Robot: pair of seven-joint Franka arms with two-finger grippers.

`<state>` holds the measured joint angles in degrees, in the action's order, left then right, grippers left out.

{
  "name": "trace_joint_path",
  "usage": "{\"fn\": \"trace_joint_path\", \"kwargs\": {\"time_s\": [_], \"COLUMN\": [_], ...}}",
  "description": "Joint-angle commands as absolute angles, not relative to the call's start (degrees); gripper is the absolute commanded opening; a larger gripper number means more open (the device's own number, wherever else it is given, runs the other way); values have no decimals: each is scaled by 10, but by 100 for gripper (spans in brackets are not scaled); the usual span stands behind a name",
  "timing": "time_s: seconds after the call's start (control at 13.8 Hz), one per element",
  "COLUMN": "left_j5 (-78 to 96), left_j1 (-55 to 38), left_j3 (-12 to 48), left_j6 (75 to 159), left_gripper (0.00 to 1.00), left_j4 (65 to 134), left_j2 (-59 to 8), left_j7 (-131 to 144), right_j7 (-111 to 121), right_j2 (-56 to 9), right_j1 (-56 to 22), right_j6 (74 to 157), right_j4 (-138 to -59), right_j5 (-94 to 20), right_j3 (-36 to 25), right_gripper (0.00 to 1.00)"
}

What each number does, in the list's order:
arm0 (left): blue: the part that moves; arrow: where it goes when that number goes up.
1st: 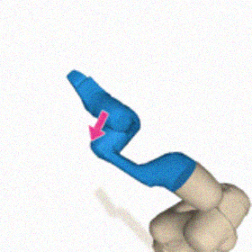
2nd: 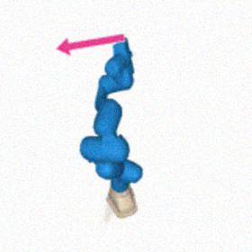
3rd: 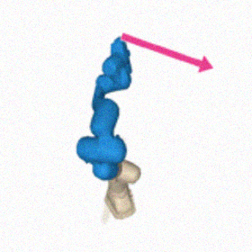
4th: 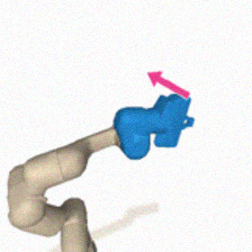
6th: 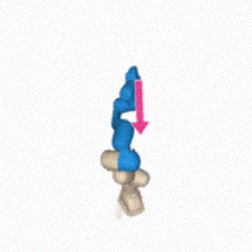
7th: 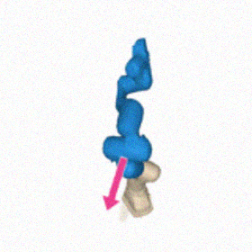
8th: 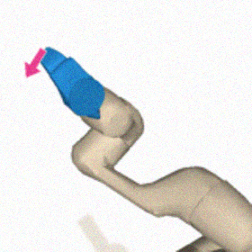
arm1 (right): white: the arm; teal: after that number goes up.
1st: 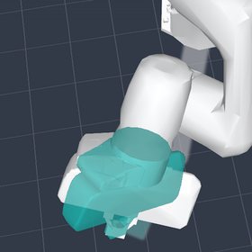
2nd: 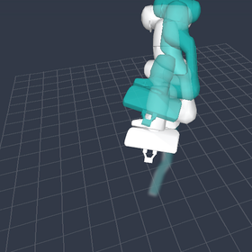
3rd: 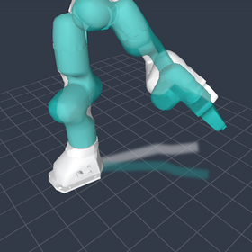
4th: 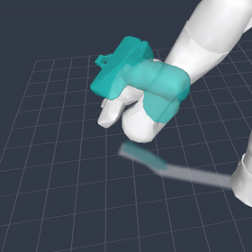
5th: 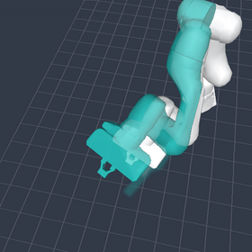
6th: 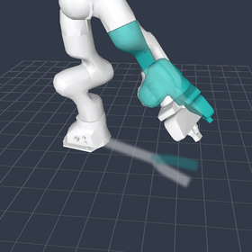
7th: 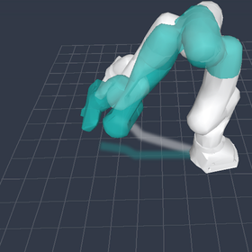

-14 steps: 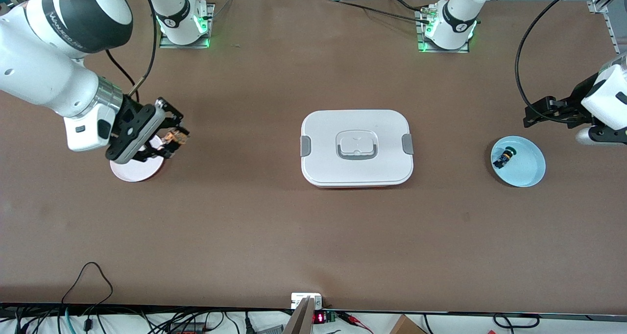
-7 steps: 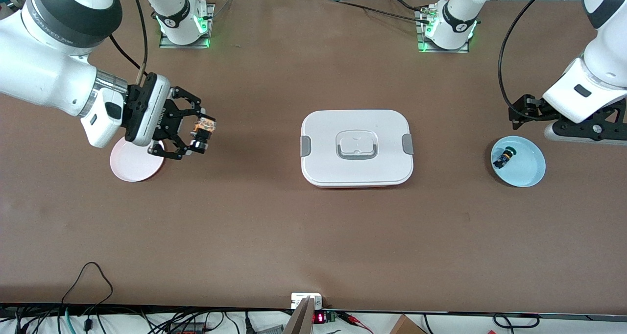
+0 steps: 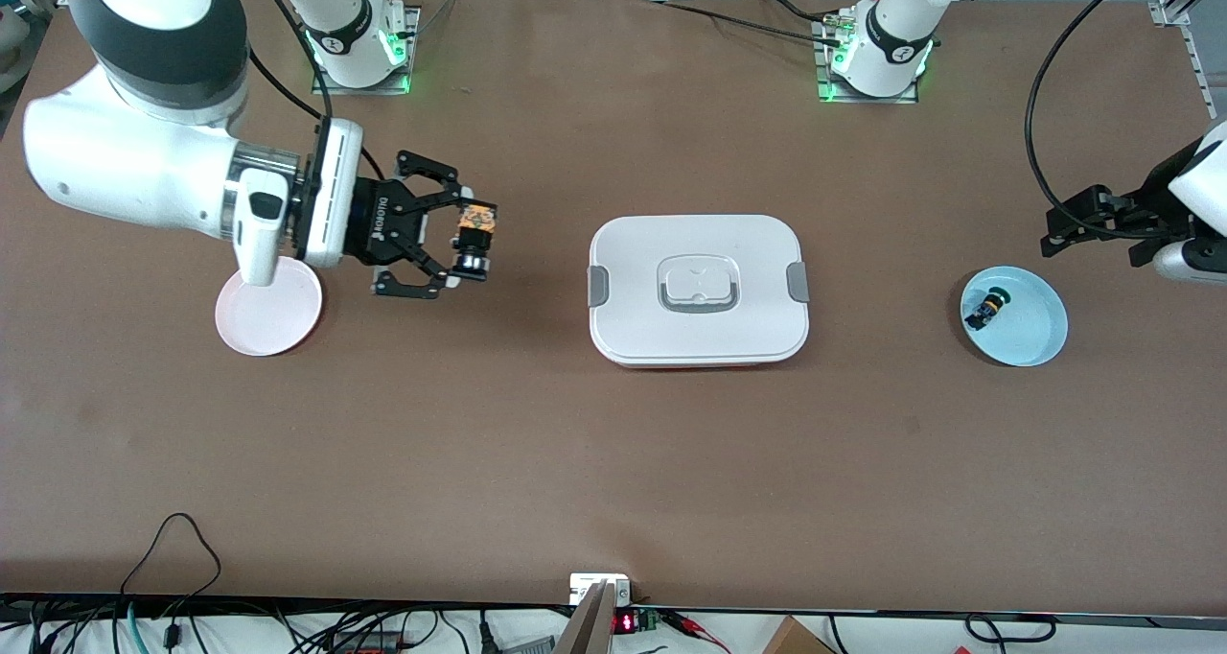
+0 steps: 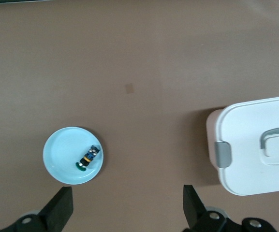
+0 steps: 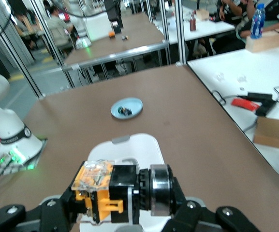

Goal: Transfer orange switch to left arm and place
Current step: 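Carry the switch over the box with the right gripper while the left gripper approaches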

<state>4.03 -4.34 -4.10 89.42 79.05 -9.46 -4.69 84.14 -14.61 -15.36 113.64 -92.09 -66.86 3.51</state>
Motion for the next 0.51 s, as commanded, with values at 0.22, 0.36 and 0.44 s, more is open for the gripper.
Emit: {"fn": "trace_joint_path", "kwargs": {"time_s": [0.22, 0.36, 0.44], "left_j5": [125, 162, 188], "left_j1": [-22, -14, -7], "left_j3": [-39, -37, -37], "left_j6": [842, 776, 742], "left_gripper": [100, 100, 100], "left_j4": [771, 771, 769], "left_j2": [-120, -143, -147], "left_j7": [-55, -56, -57], "right_j7": [976, 993, 992], "right_j2": [-217, -222, -225], "right_j1": [-221, -257, -271], "right_j6": [1159, 1216, 1240], "right_j4": [-911, -911, -908], "right_j5": [-893, -928, -948], "right_j3": [33, 33, 33], "right_gripper": [14, 14, 14]}}
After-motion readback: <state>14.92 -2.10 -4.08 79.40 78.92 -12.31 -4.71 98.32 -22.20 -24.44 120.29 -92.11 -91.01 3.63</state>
